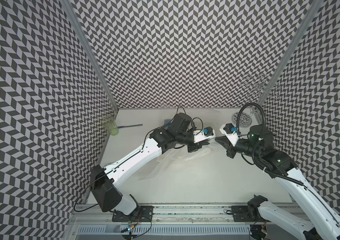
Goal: Place the folded towel into the vacuum bag
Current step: Close the vacuum bag at the center of the board.
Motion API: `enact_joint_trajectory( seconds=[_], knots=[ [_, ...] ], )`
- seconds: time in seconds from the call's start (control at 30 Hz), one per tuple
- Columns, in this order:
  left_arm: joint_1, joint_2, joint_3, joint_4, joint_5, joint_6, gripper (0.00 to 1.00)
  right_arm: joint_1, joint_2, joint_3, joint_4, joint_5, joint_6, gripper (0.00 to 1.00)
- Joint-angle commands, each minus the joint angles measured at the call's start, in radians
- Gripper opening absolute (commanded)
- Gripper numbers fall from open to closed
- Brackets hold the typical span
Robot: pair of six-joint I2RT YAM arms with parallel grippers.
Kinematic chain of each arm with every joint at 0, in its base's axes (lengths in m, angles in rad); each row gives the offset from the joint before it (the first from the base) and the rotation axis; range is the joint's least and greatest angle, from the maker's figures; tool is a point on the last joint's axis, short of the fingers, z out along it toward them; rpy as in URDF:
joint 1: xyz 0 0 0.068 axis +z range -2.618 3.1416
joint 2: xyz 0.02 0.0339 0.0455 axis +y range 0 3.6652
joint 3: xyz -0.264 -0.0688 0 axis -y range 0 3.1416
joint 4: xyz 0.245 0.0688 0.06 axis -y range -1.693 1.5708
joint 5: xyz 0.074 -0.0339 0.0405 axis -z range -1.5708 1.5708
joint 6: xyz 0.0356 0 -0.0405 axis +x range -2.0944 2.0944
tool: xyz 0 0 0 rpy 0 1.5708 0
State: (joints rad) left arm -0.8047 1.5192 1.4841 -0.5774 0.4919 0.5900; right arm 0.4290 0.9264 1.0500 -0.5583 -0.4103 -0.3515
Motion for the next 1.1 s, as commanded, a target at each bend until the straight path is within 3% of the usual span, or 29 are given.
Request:
enact_joint_trajectory(
  seconds=[0.0, 0.2, 0.5, 1.07],
  knots=[
    [0.013, 0.046, 0.024, -0.208, -0.027, 0.022, 0.00, -0.040, -0.028, 0.048, 0.103, 0.027, -0.011, 0.00],
    [0.021, 0.061, 0.057, -0.177, 0.000, 0.013, 0.26, -0.036, -0.047, 0.011, 0.110, -0.101, 0.024, 0.00],
    [0.021, 0.035, 0.089, -0.145, 0.025, 0.020, 0.36, -0.035, -0.046, -0.022, 0.110, -0.131, 0.023, 0.00],
    [0.006, 0.064, 0.152, -0.135, 0.099, 0.027, 0.29, -0.036, -0.043, -0.033, 0.116, -0.127, 0.022, 0.00]
  ],
)
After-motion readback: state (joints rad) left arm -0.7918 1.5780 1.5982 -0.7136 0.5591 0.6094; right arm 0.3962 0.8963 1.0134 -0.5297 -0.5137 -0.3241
